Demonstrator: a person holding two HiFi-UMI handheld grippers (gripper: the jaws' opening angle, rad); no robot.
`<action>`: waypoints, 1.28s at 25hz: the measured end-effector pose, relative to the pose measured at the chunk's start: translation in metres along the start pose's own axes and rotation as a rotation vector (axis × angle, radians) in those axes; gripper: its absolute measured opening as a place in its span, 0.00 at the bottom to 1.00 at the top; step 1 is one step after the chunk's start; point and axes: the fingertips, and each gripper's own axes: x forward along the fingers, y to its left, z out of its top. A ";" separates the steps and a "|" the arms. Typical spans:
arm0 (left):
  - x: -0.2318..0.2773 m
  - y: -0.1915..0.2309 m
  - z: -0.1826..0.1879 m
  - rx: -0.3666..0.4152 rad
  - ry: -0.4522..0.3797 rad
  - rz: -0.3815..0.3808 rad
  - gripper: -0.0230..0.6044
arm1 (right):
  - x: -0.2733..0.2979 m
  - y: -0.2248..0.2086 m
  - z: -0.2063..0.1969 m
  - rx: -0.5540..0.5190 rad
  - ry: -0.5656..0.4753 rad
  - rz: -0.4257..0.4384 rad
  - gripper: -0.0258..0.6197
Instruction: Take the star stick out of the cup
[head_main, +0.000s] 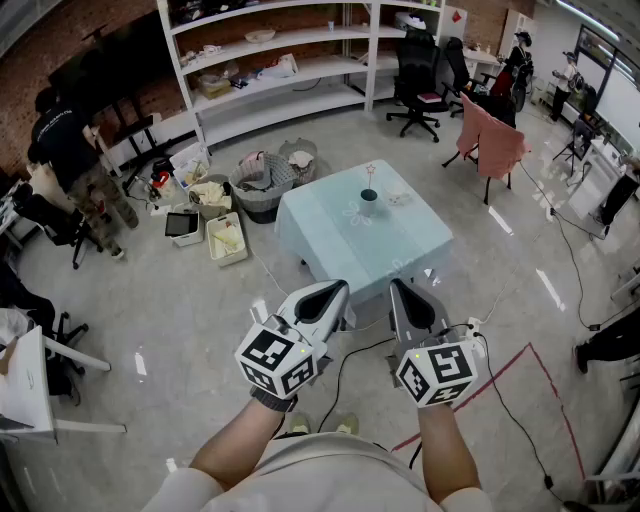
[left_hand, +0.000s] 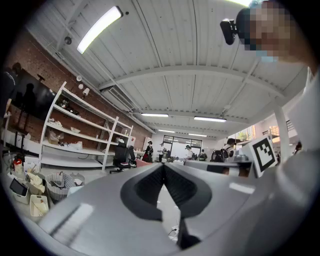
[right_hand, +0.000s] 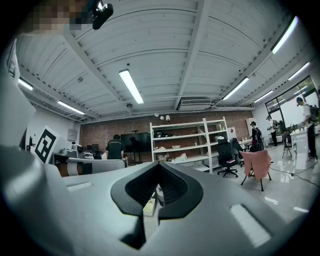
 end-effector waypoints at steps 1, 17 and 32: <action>0.001 -0.001 0.001 0.000 0.000 0.000 0.05 | 0.000 -0.001 0.001 0.000 0.000 0.001 0.05; 0.026 -0.013 0.007 0.012 -0.006 0.015 0.05 | -0.024 -0.051 0.022 0.086 -0.076 0.002 0.05; 0.073 0.017 0.001 -0.002 0.005 0.010 0.05 | -0.005 -0.107 0.014 0.165 -0.084 -0.062 0.05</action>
